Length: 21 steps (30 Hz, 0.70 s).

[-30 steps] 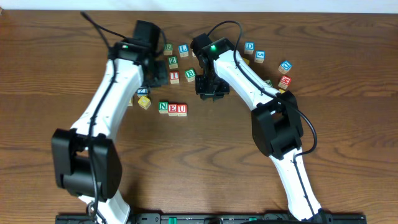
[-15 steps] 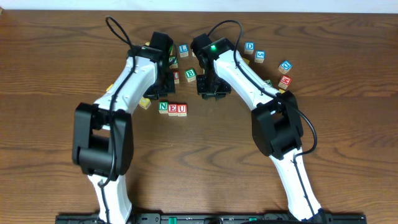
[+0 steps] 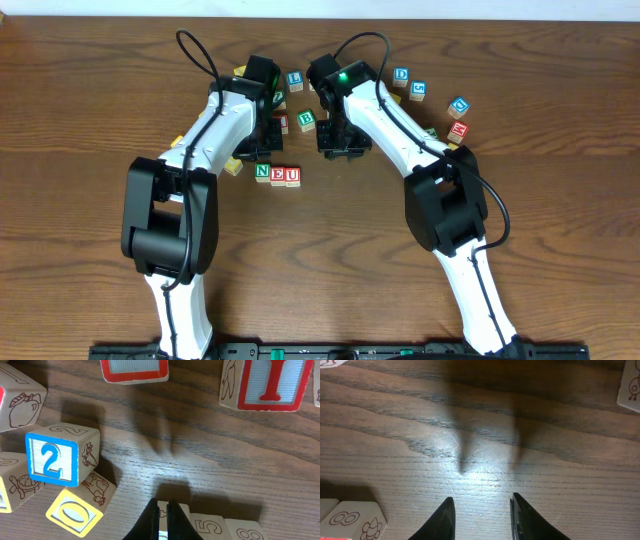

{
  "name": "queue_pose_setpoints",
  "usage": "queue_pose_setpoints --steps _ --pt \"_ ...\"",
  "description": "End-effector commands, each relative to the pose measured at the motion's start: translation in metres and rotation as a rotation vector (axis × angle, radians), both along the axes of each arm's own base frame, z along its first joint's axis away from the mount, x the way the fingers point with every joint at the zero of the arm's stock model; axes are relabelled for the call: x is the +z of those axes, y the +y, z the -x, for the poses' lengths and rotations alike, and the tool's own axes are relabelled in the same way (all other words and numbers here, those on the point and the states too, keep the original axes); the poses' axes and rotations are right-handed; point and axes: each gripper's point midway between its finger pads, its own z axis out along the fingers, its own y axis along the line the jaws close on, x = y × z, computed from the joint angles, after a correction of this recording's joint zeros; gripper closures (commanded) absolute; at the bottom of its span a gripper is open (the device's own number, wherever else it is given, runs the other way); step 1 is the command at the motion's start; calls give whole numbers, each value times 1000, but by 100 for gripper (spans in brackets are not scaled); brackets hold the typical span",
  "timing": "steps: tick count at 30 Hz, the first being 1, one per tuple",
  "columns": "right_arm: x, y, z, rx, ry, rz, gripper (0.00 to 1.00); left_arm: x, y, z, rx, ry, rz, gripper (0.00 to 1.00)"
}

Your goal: Spell out NEURIPS

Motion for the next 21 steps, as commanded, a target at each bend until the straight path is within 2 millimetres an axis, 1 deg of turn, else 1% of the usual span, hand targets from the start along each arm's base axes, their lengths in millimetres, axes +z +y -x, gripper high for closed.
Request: queue_pose_setpoints --steps 1,9,18,21 --pt "7 -1 -5 13 -27 2 68 -11 0 6 11 30 -14 92" --pt "7 -2 -6 12 -28 2 67 -18 2 15 11 59 -18 92" --pt "7 -1 -6 12 -28 2 66 -18 2 14 10 54 -16 92" --pt "7 -1 -6 12 -28 2 65 -18 -2 16 7 61 2 93"
